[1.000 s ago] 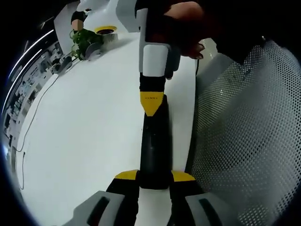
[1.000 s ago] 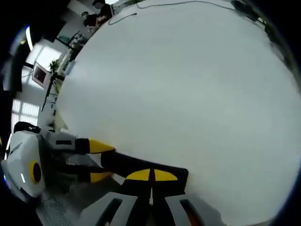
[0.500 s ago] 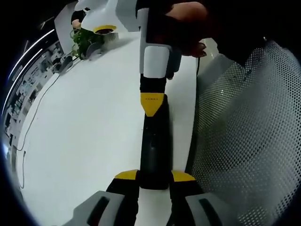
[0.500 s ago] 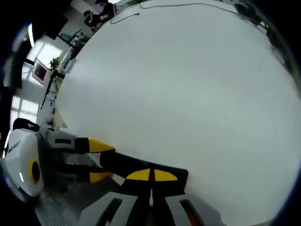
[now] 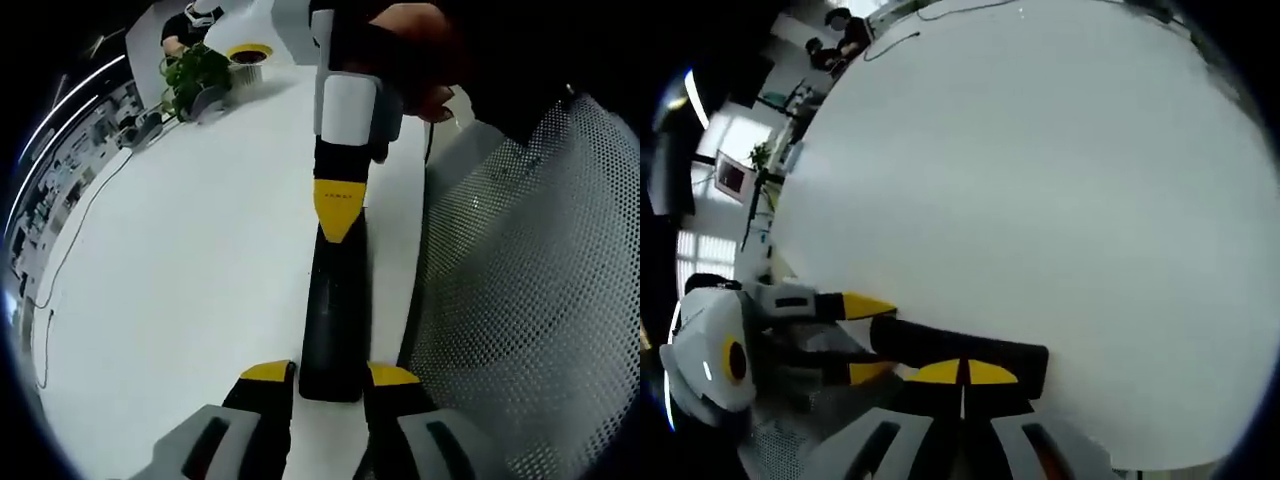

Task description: Press the specified remote control buttons in sequence, fully releasing each button before pressing the next.

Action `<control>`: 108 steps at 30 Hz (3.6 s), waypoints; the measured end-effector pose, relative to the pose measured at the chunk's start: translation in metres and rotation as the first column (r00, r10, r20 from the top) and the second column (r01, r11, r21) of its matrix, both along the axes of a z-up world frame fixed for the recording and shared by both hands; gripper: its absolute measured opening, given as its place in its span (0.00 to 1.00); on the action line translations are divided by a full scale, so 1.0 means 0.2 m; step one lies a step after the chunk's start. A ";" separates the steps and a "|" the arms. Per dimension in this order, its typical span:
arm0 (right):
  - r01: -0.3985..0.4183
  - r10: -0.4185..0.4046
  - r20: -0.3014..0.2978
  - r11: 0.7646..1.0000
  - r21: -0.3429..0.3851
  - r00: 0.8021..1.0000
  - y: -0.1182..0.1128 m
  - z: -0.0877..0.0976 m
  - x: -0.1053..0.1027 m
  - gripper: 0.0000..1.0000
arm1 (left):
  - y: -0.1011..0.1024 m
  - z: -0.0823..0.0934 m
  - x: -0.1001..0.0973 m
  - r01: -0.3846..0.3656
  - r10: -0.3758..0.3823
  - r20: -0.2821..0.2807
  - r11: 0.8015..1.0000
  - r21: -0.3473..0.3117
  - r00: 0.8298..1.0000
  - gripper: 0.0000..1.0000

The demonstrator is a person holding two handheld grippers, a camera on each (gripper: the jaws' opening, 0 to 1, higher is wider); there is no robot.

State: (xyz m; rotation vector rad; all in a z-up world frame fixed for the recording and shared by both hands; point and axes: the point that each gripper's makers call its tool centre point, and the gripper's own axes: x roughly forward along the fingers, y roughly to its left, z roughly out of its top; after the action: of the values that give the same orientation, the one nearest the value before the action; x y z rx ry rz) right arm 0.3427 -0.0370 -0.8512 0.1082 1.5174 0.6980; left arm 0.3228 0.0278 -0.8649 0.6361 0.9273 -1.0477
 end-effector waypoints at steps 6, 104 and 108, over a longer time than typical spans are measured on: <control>-0.036 0.036 -0.019 0.999 -0.003 0.999 0.01 -0.01 -0.03 0.00 | 0.00 0.00 0.00 -0.013 0.013 -0.010 1.000 -0.009 1.000 0.29; -0.015 0.015 0.037 1.000 -0.017 0.999 -0.02 0.02 0.02 0.00 | -0.02 0.00 -0.01 0.051 -0.051 0.006 0.998 -0.024 0.999 0.25; -0.026 0.027 0.037 0.999 -0.020 0.999 -0.01 0.01 0.01 0.00 | -0.02 0.00 -0.01 0.050 -0.050 0.006 0.998 -0.023 0.999 0.25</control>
State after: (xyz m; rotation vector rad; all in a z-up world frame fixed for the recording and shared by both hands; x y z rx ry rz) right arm 0.3455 -0.0383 -0.8494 0.0601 1.4918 0.7030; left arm 0.3210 0.0243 -0.8650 0.6452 0.8973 -1.0997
